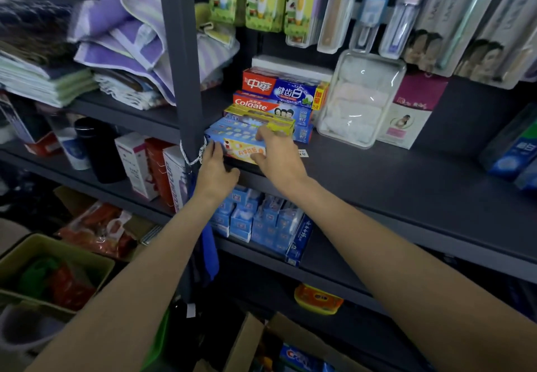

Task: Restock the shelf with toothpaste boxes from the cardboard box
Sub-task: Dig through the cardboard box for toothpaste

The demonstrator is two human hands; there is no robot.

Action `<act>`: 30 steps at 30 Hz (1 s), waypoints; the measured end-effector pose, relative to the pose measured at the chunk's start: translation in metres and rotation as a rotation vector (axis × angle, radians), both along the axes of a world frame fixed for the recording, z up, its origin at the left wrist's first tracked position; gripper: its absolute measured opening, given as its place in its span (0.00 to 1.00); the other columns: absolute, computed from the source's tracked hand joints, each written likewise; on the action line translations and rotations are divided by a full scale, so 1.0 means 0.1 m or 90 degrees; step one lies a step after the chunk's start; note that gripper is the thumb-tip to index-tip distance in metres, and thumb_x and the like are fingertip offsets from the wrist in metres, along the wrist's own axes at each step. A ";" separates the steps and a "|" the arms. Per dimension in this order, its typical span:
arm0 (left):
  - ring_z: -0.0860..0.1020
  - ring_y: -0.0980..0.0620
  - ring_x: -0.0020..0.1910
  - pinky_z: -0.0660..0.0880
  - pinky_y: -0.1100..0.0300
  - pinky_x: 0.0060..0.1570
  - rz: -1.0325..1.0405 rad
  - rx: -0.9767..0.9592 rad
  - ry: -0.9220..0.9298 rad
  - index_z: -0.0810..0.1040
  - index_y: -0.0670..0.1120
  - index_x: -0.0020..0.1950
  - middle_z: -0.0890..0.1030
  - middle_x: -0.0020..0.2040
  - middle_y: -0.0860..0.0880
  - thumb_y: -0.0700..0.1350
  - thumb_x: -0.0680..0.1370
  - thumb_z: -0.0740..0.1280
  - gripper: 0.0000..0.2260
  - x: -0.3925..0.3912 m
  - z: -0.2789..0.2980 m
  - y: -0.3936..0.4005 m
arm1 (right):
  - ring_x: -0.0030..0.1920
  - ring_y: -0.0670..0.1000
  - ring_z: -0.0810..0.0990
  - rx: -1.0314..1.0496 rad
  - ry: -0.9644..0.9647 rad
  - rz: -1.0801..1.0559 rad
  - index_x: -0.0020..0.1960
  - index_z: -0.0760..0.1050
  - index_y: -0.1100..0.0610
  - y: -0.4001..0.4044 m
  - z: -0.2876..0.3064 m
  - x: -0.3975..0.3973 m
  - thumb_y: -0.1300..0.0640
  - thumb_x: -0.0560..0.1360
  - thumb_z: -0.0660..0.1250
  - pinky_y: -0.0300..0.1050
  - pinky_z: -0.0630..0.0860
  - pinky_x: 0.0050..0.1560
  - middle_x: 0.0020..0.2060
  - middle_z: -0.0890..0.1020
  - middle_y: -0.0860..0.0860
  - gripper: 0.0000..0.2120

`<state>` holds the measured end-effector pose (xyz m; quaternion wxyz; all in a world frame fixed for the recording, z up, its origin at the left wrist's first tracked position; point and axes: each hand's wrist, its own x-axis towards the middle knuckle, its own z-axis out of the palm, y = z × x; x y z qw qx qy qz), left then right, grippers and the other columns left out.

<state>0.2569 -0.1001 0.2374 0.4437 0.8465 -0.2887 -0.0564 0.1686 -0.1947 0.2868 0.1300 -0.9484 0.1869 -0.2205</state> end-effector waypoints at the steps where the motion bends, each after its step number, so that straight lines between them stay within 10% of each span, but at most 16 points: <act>1: 0.64 0.44 0.71 0.65 0.55 0.68 0.006 -0.002 -0.012 0.55 0.38 0.74 0.53 0.76 0.43 0.37 0.77 0.62 0.27 0.00 0.02 0.00 | 0.46 0.59 0.77 0.005 0.005 -0.013 0.63 0.69 0.60 -0.03 -0.03 0.02 0.61 0.77 0.65 0.48 0.73 0.45 0.56 0.71 0.59 0.15; 12: 0.72 0.41 0.59 0.71 0.57 0.53 0.058 -0.051 -0.128 0.67 0.42 0.69 0.62 0.69 0.43 0.35 0.77 0.60 0.20 -0.22 -0.16 -0.08 | 0.55 0.58 0.77 0.154 -0.001 0.029 0.72 0.64 0.58 -0.26 -0.23 -0.10 0.67 0.76 0.62 0.48 0.71 0.63 0.65 0.63 0.58 0.25; 18: 0.73 0.48 0.48 0.67 0.65 0.47 -0.093 -0.130 -0.230 0.74 0.40 0.57 0.71 0.57 0.43 0.32 0.74 0.60 0.13 -1.05 -0.54 0.01 | 0.36 0.45 0.78 0.157 -0.223 0.087 0.45 0.78 0.62 -0.17 -0.48 -0.97 0.68 0.72 0.59 0.31 0.72 0.42 0.40 0.76 0.48 0.09; 30: 0.71 0.44 0.61 0.66 0.55 0.59 -0.443 0.383 0.083 0.69 0.44 0.66 0.67 0.64 0.44 0.39 0.76 0.60 0.17 -2.57 -3.08 0.32 | 0.53 0.56 0.78 0.357 0.596 -0.084 0.51 0.75 0.58 -0.09 -3.68 -3.30 0.62 0.76 0.58 0.43 0.69 0.44 0.50 0.78 0.58 0.09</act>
